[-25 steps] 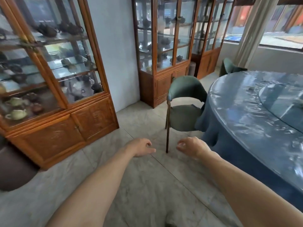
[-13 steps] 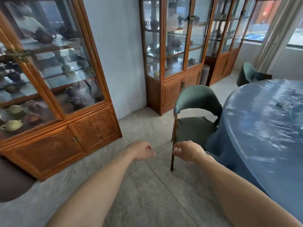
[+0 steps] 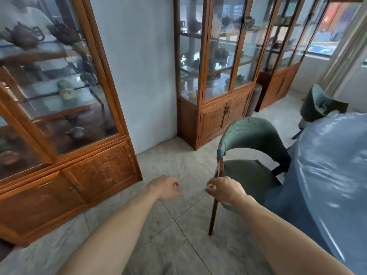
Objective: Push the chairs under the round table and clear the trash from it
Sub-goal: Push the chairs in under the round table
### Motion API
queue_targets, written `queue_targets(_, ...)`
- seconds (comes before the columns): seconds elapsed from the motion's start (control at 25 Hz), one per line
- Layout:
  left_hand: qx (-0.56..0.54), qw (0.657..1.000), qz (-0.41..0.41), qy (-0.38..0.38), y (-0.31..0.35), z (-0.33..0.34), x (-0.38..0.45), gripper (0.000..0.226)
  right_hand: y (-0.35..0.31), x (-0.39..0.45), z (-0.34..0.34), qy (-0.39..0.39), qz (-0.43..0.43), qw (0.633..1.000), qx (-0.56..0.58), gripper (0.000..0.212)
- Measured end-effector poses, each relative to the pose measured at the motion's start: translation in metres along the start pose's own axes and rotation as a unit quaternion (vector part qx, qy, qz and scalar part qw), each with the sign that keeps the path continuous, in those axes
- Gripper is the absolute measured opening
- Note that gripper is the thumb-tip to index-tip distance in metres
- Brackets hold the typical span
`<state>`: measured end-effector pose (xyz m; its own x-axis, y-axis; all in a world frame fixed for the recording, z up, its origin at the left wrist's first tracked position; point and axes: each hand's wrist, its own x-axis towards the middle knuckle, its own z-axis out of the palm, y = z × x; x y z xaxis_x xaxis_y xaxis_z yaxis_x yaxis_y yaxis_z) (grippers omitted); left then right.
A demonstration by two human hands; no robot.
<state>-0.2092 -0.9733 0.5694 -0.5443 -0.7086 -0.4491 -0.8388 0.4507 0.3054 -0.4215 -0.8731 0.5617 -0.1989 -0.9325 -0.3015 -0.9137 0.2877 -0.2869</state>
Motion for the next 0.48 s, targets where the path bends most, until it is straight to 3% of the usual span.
queue_targets(0.24, 0.023, 0.999, 0.016, -0.029, -0.043, -0.068, 0.113, 0.051, -0.014, 0.115, -0.025, -0.006, 0.025, 1.000, -0.011, 0.033)
queue_targets(0.48, 0.020, 0.996, 0.025, -0.080, -0.057, -0.092, 0.211, 0.046, -0.010, 0.206, -0.032, -0.057, 0.051, 0.997, -0.007, 0.032)
